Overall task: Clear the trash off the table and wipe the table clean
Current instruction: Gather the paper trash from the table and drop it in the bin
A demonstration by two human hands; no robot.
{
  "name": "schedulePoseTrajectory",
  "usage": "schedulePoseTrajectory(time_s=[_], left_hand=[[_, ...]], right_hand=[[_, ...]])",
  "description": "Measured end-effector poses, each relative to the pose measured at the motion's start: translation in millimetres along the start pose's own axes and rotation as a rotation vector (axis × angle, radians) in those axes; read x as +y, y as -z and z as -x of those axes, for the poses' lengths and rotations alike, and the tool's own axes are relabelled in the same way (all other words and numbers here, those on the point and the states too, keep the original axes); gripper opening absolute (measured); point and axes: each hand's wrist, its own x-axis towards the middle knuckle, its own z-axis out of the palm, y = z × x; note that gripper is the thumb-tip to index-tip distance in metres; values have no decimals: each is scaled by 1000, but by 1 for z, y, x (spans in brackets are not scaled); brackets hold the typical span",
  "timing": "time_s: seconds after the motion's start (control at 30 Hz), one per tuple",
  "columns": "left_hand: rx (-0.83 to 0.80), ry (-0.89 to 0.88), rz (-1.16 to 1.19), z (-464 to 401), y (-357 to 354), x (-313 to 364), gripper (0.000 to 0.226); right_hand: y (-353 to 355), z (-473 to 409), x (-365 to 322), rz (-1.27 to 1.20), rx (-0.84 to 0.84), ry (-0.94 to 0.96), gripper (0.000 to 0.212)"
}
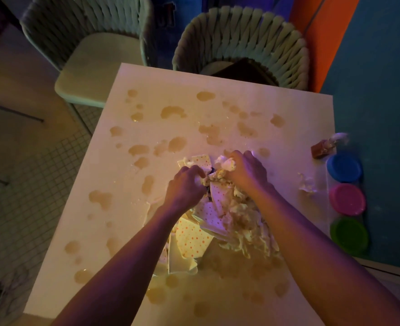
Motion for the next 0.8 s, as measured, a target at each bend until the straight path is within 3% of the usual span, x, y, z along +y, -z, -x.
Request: schedulePoseTrajectory(time_s=[0.23, 0.4, 0.63, 0.8], left_hand=[[-47, -102, -343, -20, -24, 17, 53], [5, -149, -507, -27, -32, 27, 34], [1, -86, -394, -25, -28, 22, 35], [19, -39, -287, -16, -17, 16, 34]], right_hand=[[-16, -13, 5, 125, -60, -62, 47], [-18, -10, 15, 100, -29, -61, 36], [0, 9, 24, -124, 29, -108, 45], [14, 22, 35, -456, 95, -202, 25]])
